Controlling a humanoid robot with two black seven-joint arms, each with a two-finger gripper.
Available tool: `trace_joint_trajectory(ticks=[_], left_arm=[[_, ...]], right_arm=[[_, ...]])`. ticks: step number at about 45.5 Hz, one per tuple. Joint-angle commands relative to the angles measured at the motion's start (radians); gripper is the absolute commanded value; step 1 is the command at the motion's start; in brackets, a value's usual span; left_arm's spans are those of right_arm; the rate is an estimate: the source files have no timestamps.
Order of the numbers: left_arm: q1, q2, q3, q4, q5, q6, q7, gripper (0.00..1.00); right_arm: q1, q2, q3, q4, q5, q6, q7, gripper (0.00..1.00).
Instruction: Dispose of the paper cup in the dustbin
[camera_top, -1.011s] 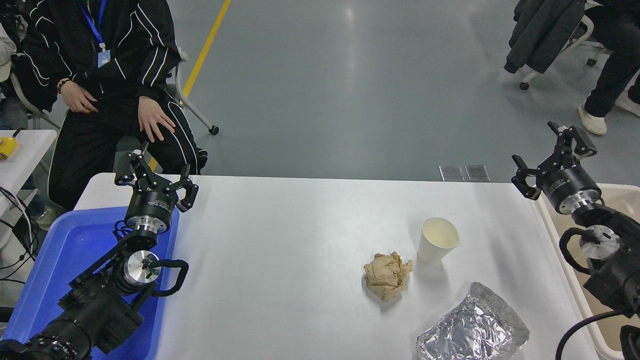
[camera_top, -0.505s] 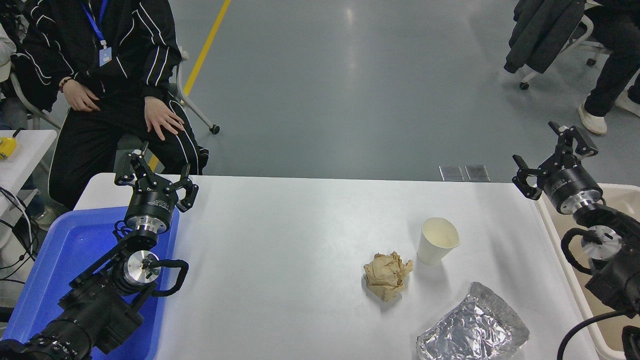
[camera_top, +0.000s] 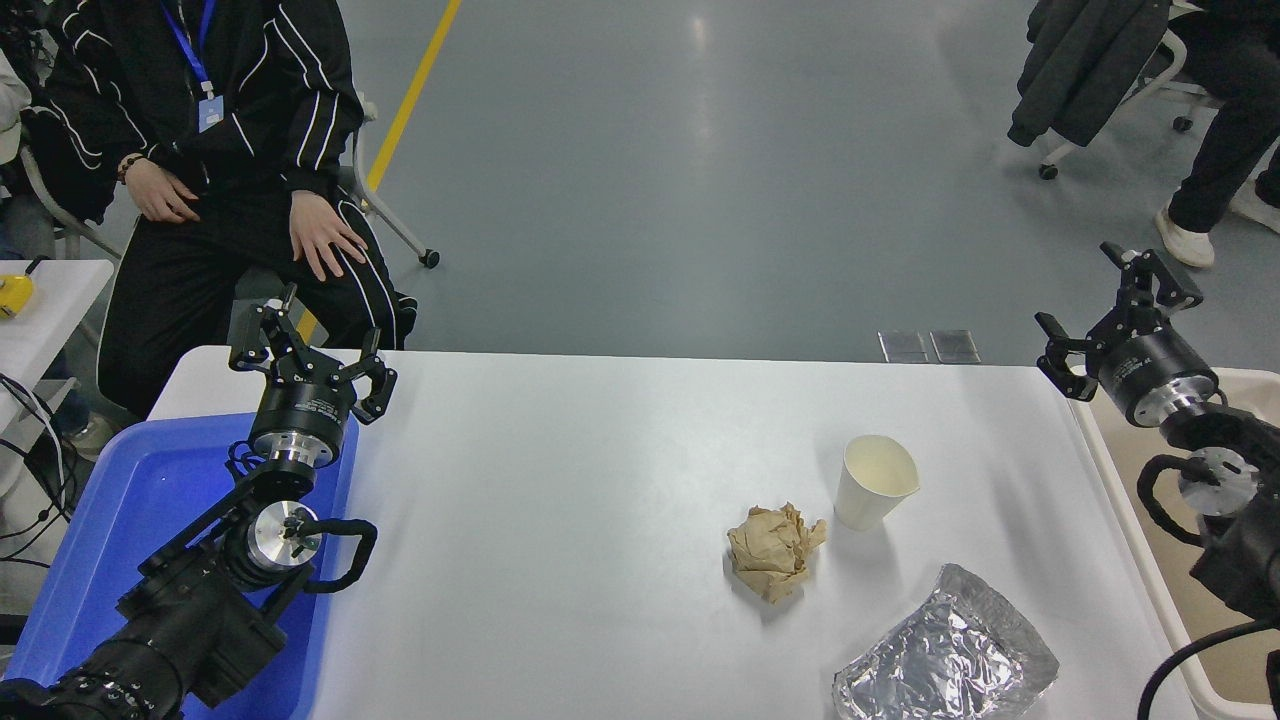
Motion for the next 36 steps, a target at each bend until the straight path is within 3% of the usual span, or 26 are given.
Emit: trace_joint_trajectory(ticks=[1,17,36], left_arm=[[0.0,0.0,0.0,0.0,0.0,0.0,0.0,1.0],[0.0,0.0,0.0,0.0,0.0,0.0,0.0,1.0],[0.0,0.0,0.0,0.0,0.0,0.0,0.0,1.0]], right_arm=[[-0.007,-0.016,-0.024,-0.001,-0.002,0.0,0.0,1.0],[-0.001,-0.026,-0.138,-0.001,-0.007,0.0,0.0,1.0],[0.204,-0.026,-0.935,-0.011,-0.067,0.015,0.005,1.0]])
